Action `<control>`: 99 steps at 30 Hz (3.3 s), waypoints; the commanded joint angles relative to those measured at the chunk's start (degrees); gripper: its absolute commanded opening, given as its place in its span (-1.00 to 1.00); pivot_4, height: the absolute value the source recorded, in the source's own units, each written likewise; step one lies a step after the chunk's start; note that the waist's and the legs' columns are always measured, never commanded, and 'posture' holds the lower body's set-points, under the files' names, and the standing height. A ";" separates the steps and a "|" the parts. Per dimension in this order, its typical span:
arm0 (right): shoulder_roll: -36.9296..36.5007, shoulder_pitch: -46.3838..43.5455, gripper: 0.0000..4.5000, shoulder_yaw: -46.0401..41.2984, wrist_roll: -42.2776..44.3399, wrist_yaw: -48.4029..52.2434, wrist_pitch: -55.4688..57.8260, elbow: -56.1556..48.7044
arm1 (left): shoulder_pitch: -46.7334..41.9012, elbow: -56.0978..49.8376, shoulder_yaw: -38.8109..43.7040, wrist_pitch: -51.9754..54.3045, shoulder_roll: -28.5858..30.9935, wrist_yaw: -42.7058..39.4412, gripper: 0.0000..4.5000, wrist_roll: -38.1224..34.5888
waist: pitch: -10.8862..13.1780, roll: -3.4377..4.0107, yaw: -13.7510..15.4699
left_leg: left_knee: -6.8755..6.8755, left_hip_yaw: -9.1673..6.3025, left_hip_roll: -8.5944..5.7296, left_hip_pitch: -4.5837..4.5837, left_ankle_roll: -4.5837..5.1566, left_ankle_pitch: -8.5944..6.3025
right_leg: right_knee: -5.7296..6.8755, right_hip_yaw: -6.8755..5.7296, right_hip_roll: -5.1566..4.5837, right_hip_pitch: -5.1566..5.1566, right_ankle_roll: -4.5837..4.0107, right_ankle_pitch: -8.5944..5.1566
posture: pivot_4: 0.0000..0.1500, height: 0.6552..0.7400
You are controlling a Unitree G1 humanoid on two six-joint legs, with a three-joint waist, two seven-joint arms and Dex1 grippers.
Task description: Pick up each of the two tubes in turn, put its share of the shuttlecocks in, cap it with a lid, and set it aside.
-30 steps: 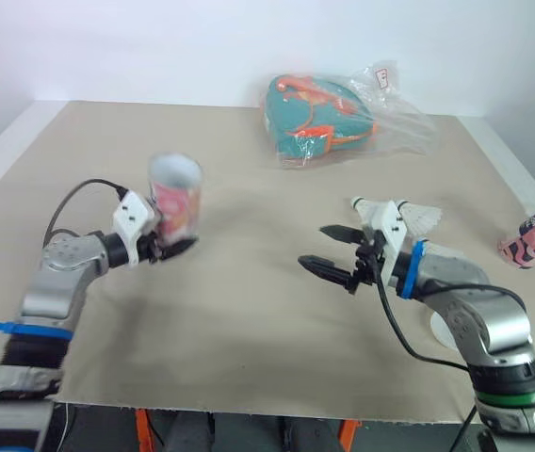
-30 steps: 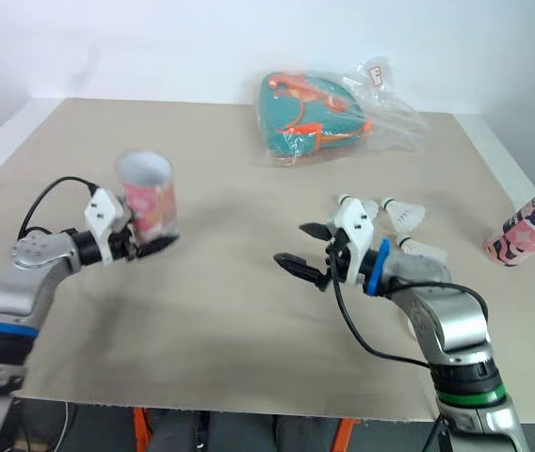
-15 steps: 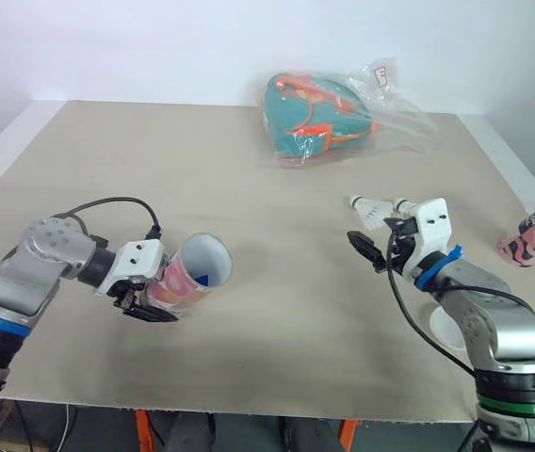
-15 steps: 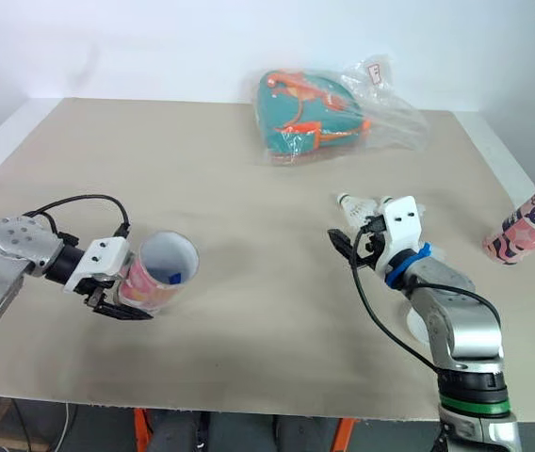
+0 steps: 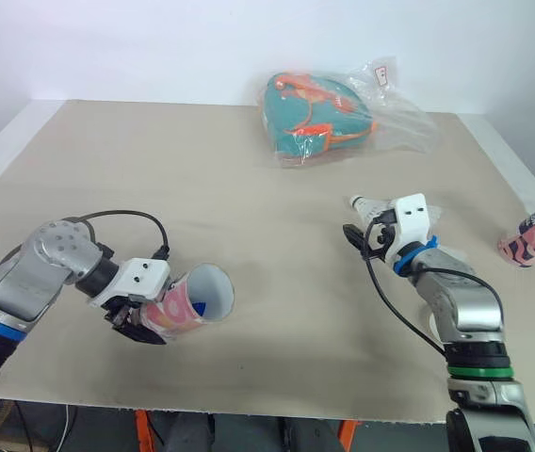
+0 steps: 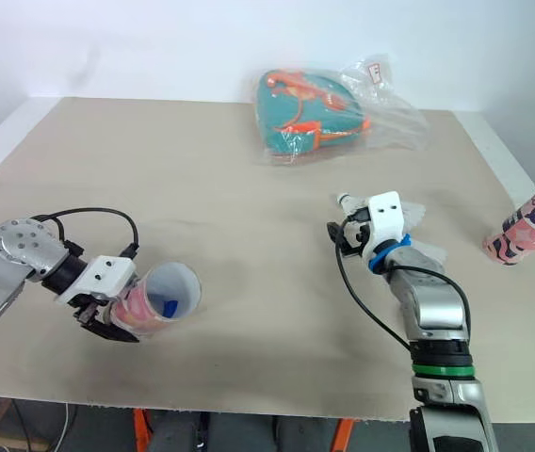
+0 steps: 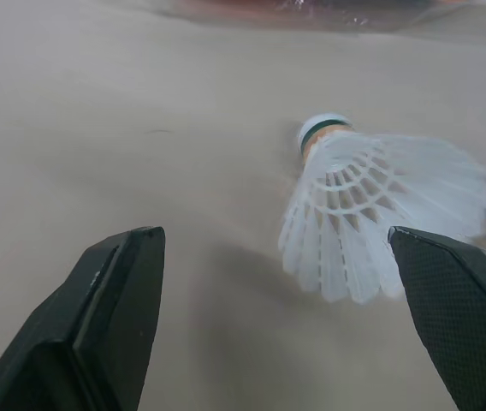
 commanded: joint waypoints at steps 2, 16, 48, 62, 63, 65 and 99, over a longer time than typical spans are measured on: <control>0.74 -5.66 0.81 0.29 -1.99 0.16 -5.48 8.03 | 1.81 1.42 -0.59 -3.21 1.91 -0.63 0.36 1.86 | 0.00 0.03 -0.10 | -0.01 0.00 0.01 0.01 0.02 -0.01 | 0.01 0.01 0.02 0.00 -0.01 -0.01 | 1.00 1.00; 2.52 -6.23 -0.98 0.10 4.17 10.84 -4.79 0.51 | 3.80 4.02 -1.00 -5.81 -0.03 -0.63 0.36 1.79 | -0.09 0.29 -0.46 | -0.01 0.03 0.43 0.22 0.02 -0.01 | 0.12 0.10 0.48 0.01 -0.28 0.13 | 1.00 1.00; -14.33 -8.99 -0.98 20.92 13.58 49.22 -4.07 -35.25 | -3.60 11.53 -10.29 -3.07 -0.88 -0.64 0.36 -3.68 | -0.66 1.13 0.22 | 0.03 0.29 0.47 0.85 0.16 0.00 | 0.12 0.38 0.51 0.40 0.00 -0.05 | 1.00 1.00; -9.79 -17.79 -0.69 25.55 11.22 53.86 -3.32 -30.13 | -5.33 10.33 -10.75 0.78 -2.47 -0.64 0.36 -4.16 | -0.66 1.13 0.35 | 0.03 0.16 0.42 0.47 0.17 -0.01 | 0.12 0.33 0.52 0.12 0.07 -0.07 | 1.00 1.00; -9.12 -18.60 -0.54 25.88 11.12 53.69 -2.41 -29.20 | -5.49 10.39 -10.74 0.91 -2.66 -0.64 0.36 -4.11 | -0.66 1.13 0.35 | 0.04 0.17 0.42 0.47 0.17 -0.01 | 0.12 0.32 0.51 0.12 0.08 -0.07 | 1.00 1.00; -8.09 -19.63 -0.09 26.26 10.41 53.49 -2.41 -27.89 | -5.73 10.54 -10.45 1.00 -3.20 -0.64 0.36 -3.97 | -0.66 1.13 0.42 | 0.05 0.17 0.42 0.47 0.17 -0.01 | 0.12 0.33 0.51 0.12 0.08 -0.06 | 1.00 1.00; -31.28 16.63 0.97 -20.30 18.80 40.61 4.86 -21.45 | -17.34 18.25 -12.29 0.24 -9.93 -0.64 0.36 -4.01 | -0.53 0.87 1.26 | 0.21 -0.03 0.15 0.08 0.33 -0.08 | 0.07 0.30 0.41 0.07 0.11 -0.06 | 1.00 1.00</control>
